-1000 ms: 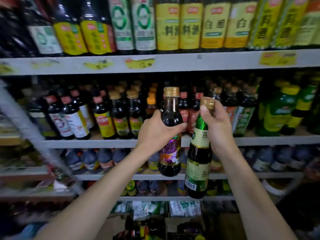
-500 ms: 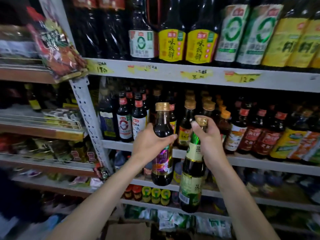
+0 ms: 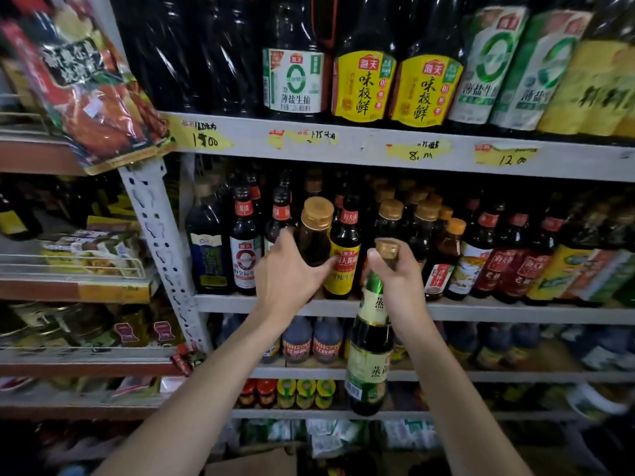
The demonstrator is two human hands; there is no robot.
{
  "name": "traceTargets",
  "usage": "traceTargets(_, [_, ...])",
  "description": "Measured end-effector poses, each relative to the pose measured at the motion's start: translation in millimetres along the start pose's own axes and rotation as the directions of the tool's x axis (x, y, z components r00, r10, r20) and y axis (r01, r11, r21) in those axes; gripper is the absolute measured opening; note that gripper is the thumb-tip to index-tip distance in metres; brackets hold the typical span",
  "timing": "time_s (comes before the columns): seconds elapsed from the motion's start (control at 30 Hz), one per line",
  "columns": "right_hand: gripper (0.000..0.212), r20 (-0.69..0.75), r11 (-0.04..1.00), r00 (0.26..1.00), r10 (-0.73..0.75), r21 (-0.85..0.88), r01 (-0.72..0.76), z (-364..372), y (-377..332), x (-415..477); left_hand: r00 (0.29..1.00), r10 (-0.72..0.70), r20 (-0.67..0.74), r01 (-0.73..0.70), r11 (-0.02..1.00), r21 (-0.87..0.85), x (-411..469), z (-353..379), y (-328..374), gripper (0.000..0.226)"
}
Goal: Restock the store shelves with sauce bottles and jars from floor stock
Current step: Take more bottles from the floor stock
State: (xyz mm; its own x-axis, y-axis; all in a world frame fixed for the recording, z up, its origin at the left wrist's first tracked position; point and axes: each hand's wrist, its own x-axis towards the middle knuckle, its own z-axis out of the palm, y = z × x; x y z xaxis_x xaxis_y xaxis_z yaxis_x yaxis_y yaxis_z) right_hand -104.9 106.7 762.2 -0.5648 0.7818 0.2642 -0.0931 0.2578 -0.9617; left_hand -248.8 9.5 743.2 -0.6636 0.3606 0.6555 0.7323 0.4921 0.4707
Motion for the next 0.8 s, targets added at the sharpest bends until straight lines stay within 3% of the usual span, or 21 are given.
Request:
traceTargets(0.1, [0.011,-0.008,1.000,1.000,0.016,-0.014,-0.016,-10.3,3.5,2.4,0.986,0.147,-0.082,-0.141,0.987,0.080,7.4,20.3,-0.4,0.076])
traceTargets(0.2, [0.012,-0.006,0.999,1.000,0.019,-0.033,-0.019,-19.9,8.7,7.2,0.985,0.147,-0.084,-0.140,0.986,0.086,10.9,33.0,0.2,0.075])
traceTargets(0.3, [0.012,0.035,0.998,0.999,0.034,-0.053,-0.032,-28.7,12.9,12.6,0.997,0.012,-0.075,-0.013,1.000,-0.013,1.0,31.7,-3.3,0.069])
traceTargets(0.37, [0.013,0.103,0.998,0.993,0.053,-0.042,-0.048,-31.2,14.2,15.7,0.991,-0.137,0.011,0.137,0.983,-0.119,-14.2,25.2,-10.2,0.068])
traceTargets(0.43, [0.018,0.187,0.997,0.980,0.066,-0.044,-0.059,-28.2,16.6,18.8,0.981,-0.149,0.124,0.165,0.977,-0.137,-33.8,21.2,-13.9,0.066])
traceTargets(0.53, [0.025,0.304,0.997,0.952,0.036,-0.071,-0.015,-21.0,21.7,22.3,0.966,0.030,0.256,-0.026,0.999,-0.019,-61.3,26.7,-9.8,0.065])
traceTargets(0.63, [0.034,0.416,1.000,0.909,0.026,-0.015,-0.021,-25.7,30.4,23.5,0.938,0.080,0.338,-0.095,0.995,0.029,-75.7,30.3,-6.3,0.065])
traceTargets(0.73, [0.048,0.563,0.995,0.824,0.068,0.016,-0.093,-34.4,33.3,22.7,0.906,0.208,0.370,-0.234,0.972,0.026,-80.1,32.7,-11.1,0.061])
traceTargets(0.8, [0.044,0.661,0.987,0.744,0.096,0.035,-0.158,-37.2,31.1,19.0,0.885,0.249,0.394,-0.267,0.964,-0.008,-80.9,33.6,-11.4,0.057])
